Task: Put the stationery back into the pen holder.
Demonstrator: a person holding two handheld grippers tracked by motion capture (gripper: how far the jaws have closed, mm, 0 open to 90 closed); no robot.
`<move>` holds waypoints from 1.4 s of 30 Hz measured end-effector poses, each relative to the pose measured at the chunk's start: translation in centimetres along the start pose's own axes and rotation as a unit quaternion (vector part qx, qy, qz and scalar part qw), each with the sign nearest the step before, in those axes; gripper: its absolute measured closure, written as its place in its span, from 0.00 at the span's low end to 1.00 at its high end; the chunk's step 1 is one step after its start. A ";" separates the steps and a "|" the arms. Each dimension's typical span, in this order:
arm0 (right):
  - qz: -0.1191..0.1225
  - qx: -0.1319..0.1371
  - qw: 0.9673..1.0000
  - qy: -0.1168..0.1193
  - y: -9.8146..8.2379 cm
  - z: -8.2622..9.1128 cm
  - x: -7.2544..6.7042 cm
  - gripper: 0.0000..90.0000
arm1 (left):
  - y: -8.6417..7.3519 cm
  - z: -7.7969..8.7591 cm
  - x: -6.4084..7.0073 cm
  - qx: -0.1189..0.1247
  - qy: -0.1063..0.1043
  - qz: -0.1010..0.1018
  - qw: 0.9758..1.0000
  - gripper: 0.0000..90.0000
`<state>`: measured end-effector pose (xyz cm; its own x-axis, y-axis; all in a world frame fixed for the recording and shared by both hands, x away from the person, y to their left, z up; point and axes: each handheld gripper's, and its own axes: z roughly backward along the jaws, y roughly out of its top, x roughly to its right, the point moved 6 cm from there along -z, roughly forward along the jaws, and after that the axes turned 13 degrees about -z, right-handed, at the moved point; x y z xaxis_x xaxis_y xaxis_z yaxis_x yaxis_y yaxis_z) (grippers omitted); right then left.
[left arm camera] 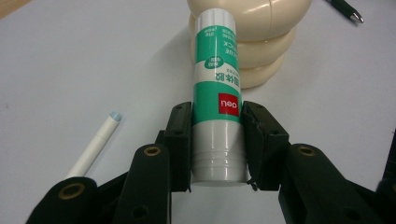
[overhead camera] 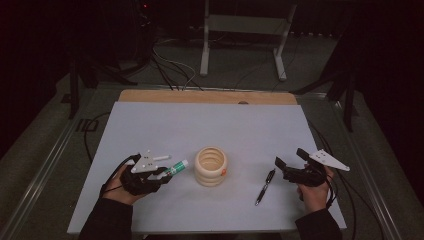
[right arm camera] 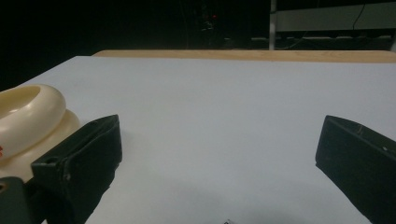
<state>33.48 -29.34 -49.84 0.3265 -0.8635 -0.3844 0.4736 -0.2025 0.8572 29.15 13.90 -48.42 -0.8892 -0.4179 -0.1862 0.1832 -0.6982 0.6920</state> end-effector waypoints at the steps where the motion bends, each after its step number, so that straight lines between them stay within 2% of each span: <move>1: 0.000 0.001 1.000 0.000 0.0 0.0 0.0 0.01 | 0.1 0.1 -0.1 0.002 0.000 -0.001 1.000 0.73; 10: -0.001 0.000 1.000 -0.001 0.2 0.2 -0.1 0.00 | 0.8 0.5 -0.7 0.008 0.001 -0.001 1.000 0.73; 20: 0.026 0.002 1.000 -0.005 0.0 0.2 -0.4 0.00 | 1.5 0.8 -1.5 0.013 0.006 -0.005 1.000 0.73; 24: 0.027 -0.006 1.000 0.005 -0.3 -0.2 -0.6 0.00 | 1.9 1.0 -1.7 0.015 0.007 -0.006 1.000 0.73; 29: 0.036 -0.002 0.999 0.014 -0.5 -0.3 -1.0 0.00 | 2.2 1.1 -1.9 0.017 0.003 -0.011 1.000 0.73; 33: 0.035 -0.001 0.999 0.025 -0.6 -0.4 -1.0 0.00 | 2.5 1.1 -2.0 0.017 0.000 -0.013 1.000 0.73; 38: 0.042 -0.009 0.999 0.030 -0.7 -0.5 -1.3 0.02 | 2.9 1.1 -2.1 0.015 -0.003 -0.017 1.000 0.73; 42: 0.036 -0.011 0.999 0.029 -0.7 -0.4 -1.5 0.02 | 3.3 1.1 -2.2 0.015 -0.004 -0.020 1.000 0.73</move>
<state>32.99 -27.70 -50.05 0.4066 -0.8475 -0.3411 0.4653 -0.1292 0.8757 31.26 13.18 -44.96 -0.8986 -0.3862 -0.2083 0.1361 -0.6966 0.7044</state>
